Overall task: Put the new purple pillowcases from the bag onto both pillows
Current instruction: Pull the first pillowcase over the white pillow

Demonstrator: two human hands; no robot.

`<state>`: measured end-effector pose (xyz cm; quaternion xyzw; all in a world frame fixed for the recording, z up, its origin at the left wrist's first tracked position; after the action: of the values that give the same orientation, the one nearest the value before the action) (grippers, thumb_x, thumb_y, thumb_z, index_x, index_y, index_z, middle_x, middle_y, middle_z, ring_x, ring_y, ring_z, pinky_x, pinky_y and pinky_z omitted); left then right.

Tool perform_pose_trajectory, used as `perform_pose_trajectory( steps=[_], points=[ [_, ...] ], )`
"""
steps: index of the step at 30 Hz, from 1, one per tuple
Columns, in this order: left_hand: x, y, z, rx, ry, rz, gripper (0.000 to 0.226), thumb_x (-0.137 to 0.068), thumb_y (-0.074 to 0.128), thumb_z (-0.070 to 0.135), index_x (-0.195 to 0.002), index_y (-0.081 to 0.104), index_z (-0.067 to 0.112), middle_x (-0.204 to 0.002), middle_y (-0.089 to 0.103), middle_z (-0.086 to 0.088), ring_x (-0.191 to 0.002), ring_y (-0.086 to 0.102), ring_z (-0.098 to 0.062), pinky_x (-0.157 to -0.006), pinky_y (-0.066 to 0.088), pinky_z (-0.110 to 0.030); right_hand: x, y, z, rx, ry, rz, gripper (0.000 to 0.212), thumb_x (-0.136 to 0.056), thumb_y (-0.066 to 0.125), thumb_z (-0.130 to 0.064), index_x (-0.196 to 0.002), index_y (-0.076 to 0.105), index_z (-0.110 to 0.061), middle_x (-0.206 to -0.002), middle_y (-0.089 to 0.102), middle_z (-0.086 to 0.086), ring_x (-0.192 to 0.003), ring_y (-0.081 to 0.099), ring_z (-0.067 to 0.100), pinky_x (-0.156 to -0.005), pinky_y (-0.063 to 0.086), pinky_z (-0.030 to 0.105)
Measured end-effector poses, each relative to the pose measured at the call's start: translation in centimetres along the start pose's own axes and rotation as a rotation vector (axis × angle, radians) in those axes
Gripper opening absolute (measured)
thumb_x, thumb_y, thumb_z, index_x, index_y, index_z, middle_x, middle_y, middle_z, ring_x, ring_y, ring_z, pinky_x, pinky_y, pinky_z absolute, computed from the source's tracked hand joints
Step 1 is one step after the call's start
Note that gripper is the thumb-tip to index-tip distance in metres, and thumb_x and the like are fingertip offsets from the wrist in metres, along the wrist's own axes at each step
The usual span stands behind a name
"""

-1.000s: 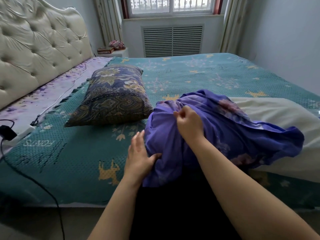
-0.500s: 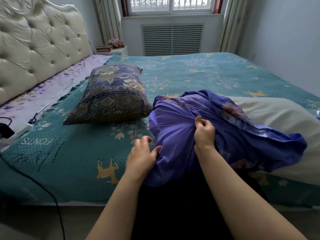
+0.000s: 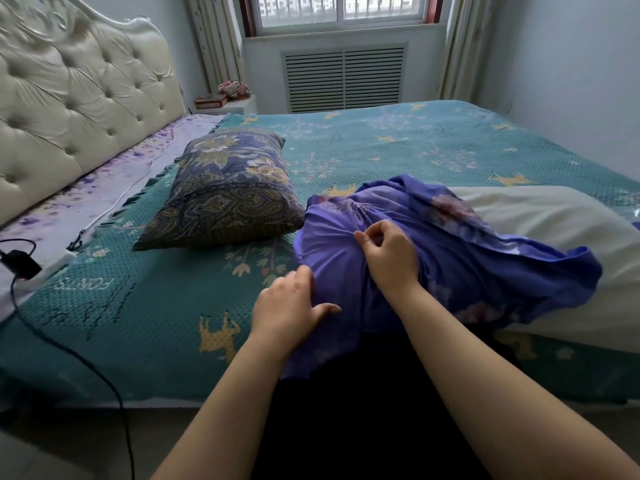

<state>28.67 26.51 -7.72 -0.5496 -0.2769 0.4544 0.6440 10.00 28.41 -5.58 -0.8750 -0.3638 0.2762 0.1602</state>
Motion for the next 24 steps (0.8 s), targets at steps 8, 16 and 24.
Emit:
perform_pose_trajectory(
  steps=[8,16,24],
  points=[
    [0.5,2.5,2.0,0.298,0.147,-0.268,0.013,-0.083,0.064,0.026,-0.074,0.055,0.027,-0.076,0.064,0.002,-0.073,0.059,-0.014,-0.061,0.039,-0.025,8.0,0.7,1.4,0.595,0.126,-0.565,0.058,-0.079,0.051,-0.071,-0.100,0.062,-0.017,-0.107,0.067,0.005,-0.101,0.062,0.026,-0.073,0.042,0.033],
    [-0.4,0.3,-0.2,0.778,-0.171,-0.010,0.014,-0.090,0.062,0.021,-0.079,0.054,0.018,-0.068,0.059,-0.003,-0.050,0.058,-0.018,-0.049,0.050,-0.029,10.0,2.0,2.5,0.317,0.083,-0.361,0.033,-0.086,0.058,-0.050,-0.103,0.066,-0.023,-0.110,0.058,0.004,-0.102,0.058,0.027,-0.084,0.046,0.034],
    [-1.1,2.6,-2.5,0.201,-0.185,-0.107,0.034,-0.087,0.053,0.054,-0.085,0.061,0.021,-0.093,0.069,-0.004,-0.090,0.063,-0.025,-0.075,0.048,-0.034,8.7,-1.0,6.9,0.228,0.163,-0.266,0.021,-0.093,0.054,-0.030,-0.096,0.060,-0.010,-0.105,0.064,0.015,-0.097,0.060,0.033,-0.077,0.044,0.035]
  ],
)
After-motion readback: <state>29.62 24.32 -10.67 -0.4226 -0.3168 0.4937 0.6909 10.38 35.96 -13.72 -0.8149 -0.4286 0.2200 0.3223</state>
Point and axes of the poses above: each hand's wrist, its own x-axis away from the middle knuckle, its own y-axis out of the palm, z = x × y, the point moved 6 cm from there along -x, towards the middle knuckle
